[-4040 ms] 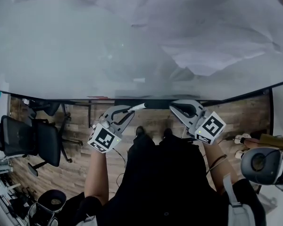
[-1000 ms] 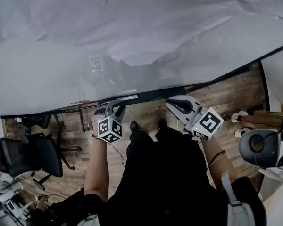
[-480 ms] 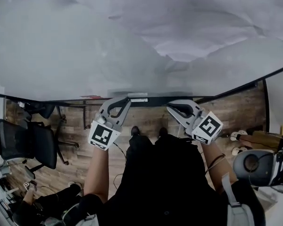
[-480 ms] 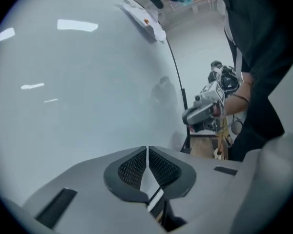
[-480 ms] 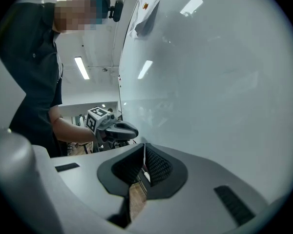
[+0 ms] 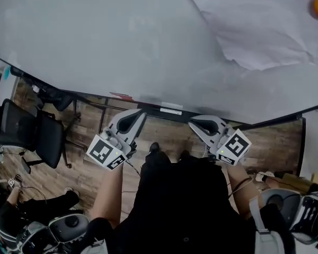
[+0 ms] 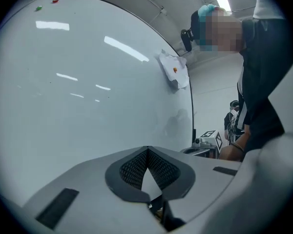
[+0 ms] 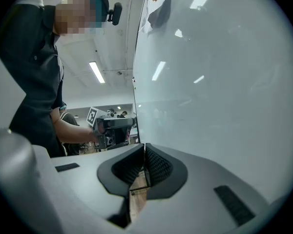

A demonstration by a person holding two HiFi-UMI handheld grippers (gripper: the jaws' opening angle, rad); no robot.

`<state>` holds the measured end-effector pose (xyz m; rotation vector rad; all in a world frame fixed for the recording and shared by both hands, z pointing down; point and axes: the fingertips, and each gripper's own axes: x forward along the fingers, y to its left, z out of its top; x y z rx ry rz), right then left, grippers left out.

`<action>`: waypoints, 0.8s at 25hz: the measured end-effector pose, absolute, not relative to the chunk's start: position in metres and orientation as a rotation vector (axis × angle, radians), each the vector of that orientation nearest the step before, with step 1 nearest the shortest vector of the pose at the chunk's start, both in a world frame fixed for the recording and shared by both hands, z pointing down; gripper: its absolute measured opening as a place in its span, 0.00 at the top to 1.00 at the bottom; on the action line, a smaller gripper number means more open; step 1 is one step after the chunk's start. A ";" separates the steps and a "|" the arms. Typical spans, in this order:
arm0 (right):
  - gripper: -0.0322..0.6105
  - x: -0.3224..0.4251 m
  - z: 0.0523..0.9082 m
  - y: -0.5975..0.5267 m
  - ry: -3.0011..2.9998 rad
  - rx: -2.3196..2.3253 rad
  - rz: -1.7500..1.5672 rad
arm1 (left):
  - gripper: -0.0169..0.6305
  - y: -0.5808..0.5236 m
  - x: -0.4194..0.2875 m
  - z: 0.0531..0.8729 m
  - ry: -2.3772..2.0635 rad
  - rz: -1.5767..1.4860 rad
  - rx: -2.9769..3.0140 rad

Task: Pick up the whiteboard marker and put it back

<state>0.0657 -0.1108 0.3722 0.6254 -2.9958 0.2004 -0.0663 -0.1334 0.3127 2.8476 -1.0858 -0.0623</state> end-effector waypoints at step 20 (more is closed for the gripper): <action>0.92 0.039 0.380 -0.100 -3.112 0.478 0.238 | 0.95 -0.058 -0.079 0.351 -1.220 0.058 2.756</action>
